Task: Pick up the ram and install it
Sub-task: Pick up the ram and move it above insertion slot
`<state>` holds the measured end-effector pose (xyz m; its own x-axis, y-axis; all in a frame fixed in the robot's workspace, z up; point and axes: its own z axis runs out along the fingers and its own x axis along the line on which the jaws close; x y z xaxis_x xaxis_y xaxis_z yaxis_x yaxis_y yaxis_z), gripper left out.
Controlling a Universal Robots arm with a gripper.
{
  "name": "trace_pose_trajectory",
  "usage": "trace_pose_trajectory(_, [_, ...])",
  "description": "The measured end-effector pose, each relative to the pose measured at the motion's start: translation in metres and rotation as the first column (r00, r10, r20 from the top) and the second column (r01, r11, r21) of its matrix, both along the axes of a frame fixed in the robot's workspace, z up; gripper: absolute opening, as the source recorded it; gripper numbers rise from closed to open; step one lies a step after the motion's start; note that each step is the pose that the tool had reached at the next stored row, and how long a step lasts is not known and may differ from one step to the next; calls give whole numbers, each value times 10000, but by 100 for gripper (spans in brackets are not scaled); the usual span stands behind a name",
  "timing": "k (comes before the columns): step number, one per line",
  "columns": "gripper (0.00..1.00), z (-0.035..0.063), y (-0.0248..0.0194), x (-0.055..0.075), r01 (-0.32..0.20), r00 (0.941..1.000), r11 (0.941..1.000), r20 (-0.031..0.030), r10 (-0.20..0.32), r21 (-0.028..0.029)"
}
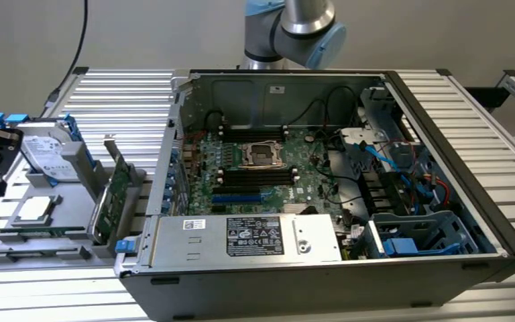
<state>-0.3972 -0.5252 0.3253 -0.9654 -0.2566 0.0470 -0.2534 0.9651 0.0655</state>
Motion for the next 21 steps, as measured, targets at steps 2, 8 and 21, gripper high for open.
trace_pose_trajectory(2, [11,-8,0,0,-359,9993,9994,31,359,-1])
trace_pose_trajectory(8, [11,-40,0,0,-1449,9894,9894,86,1449,-4])
trace_pose_trajectory(21, [11,-95,0,0,-3732,9277,9277,113,3732,18])
